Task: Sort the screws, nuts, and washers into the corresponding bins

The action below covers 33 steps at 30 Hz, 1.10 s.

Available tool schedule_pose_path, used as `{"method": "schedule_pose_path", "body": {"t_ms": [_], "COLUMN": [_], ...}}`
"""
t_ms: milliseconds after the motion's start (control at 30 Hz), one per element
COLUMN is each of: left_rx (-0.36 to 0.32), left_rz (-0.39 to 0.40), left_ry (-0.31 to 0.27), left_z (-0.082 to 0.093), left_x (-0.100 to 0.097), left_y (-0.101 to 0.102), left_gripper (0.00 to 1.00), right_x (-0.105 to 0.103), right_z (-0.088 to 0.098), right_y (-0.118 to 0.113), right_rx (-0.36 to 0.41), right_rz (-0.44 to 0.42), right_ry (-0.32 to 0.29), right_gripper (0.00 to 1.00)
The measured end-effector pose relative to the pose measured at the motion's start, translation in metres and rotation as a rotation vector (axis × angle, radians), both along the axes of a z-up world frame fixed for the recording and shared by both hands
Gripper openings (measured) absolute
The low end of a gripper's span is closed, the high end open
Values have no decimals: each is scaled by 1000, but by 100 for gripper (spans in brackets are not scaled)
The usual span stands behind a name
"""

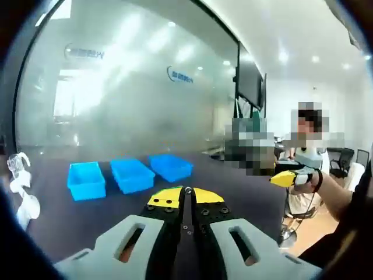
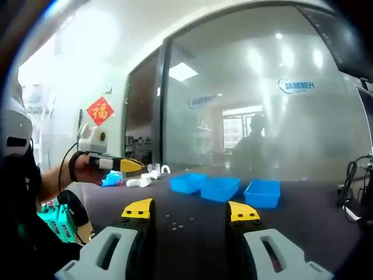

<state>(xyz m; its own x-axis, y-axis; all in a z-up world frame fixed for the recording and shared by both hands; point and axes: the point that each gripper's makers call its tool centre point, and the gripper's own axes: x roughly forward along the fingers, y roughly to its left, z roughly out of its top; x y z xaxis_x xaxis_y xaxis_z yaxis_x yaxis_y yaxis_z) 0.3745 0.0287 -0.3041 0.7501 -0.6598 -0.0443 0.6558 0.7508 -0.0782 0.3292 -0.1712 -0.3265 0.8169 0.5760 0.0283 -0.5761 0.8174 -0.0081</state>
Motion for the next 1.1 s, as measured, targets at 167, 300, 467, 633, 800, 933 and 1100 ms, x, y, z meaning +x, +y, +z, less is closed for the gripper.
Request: {"method": "schedule_pose_path", "body": {"t_ms": [167, 300, 467, 633, 800, 933, 1100], "left_rx": [-5, -27, 0, -33, -56, -53, -2], "left_rz": [83, 161, 242, 285, 300, 336, 354], "left_ry": [-28, -34, -53, -43, -44, -47, -47], "left_z": [2, 4, 4, 8, 20, 26, 22], "left_x": [24, 54, 91, 131, 160, 187, 221], "left_y": [22, 47, 74, 90, 93, 95, 94], "left_gripper": [5, 5, 5, 5, 5, 5, 5], "right_x": [0, 0, 1, 1, 1, 1, -1], "right_z": [2, 4, 2, 0, -2, 1, 1], "right_y": [1, 1, -1, -1, -1, -2, -3], "right_rx": [-3, 3, 6, 10, 7, 9, 12], "right_rz": [5, 6, 3, 3, 4, 1, 1], "right_ry": [-5, -9, -4, 1, 5, 1, 0], "right_gripper": [43, 43, 43, 43, 43, 43, 43]}}
